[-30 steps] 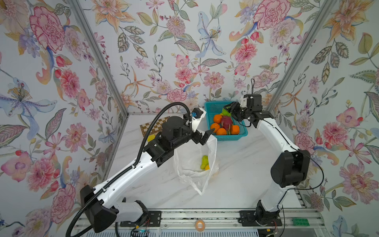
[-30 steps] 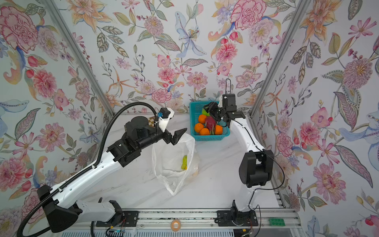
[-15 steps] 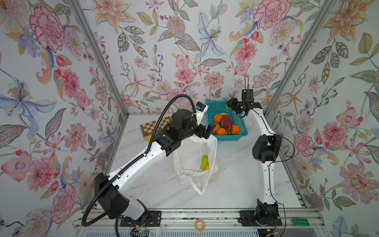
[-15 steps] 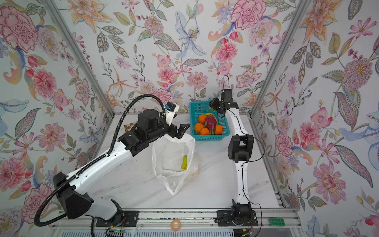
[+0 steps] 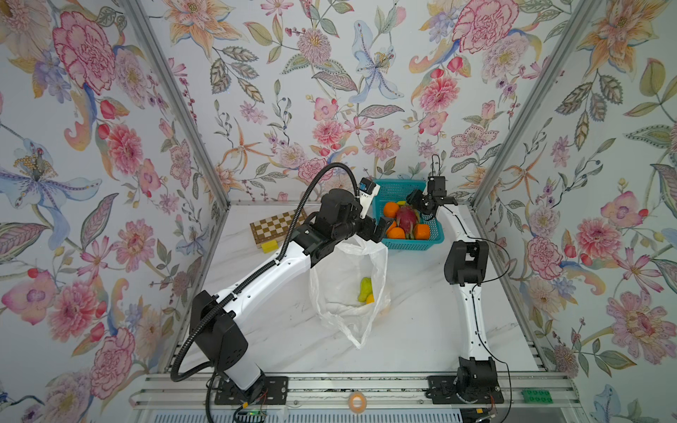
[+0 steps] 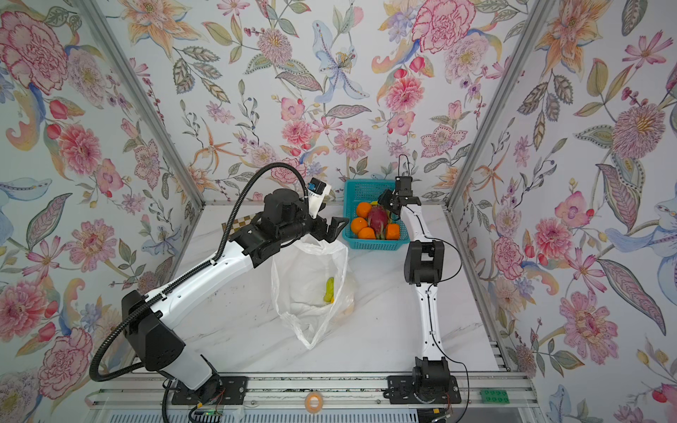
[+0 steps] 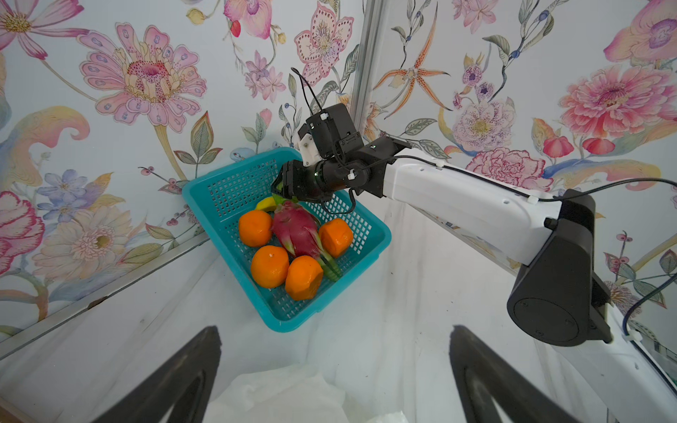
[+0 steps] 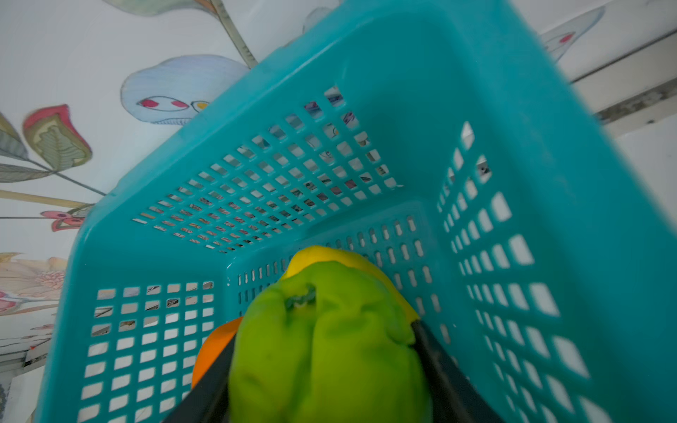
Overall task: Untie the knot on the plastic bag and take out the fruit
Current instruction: 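Carry the green fruit into the teal basket with the right gripper and release it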
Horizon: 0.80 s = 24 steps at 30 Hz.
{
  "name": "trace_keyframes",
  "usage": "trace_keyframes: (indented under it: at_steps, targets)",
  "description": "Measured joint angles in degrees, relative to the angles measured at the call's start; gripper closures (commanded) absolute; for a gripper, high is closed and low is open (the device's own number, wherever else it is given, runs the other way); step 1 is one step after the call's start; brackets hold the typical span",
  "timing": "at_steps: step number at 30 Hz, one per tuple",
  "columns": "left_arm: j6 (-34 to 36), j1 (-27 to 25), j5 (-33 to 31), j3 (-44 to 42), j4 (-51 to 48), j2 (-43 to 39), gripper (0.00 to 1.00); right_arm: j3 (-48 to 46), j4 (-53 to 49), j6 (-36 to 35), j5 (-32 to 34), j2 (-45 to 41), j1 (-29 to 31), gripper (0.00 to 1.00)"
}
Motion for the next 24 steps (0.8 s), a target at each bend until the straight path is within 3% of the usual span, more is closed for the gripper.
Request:
trace_keyframes:
  at_steps: [6, 14, 19, 24]
  targets:
    - [-1.1, 0.0, 0.1, 1.3, -0.2, 0.7, 0.01, 0.1, 1.1, 0.0, 0.7, 0.5, 0.3, 0.3]
    - [-2.1, 0.1, 0.1, 1.6, 0.2, 1.5, 0.01, -1.6, 1.0, 0.5, 0.5, -1.0, 0.3, 0.17]
    - [-3.3, 0.2, -0.1, 1.5, 0.2, 1.4, 0.01, -5.1, 0.2, 0.5, 0.1, -7.0, 0.2, 0.11]
    - [-4.6, 0.2, -0.9, -0.6, -0.5, -0.3, 0.08, -6.8, -0.5, 0.5, -1.2, -15.2, 0.0, 0.08]
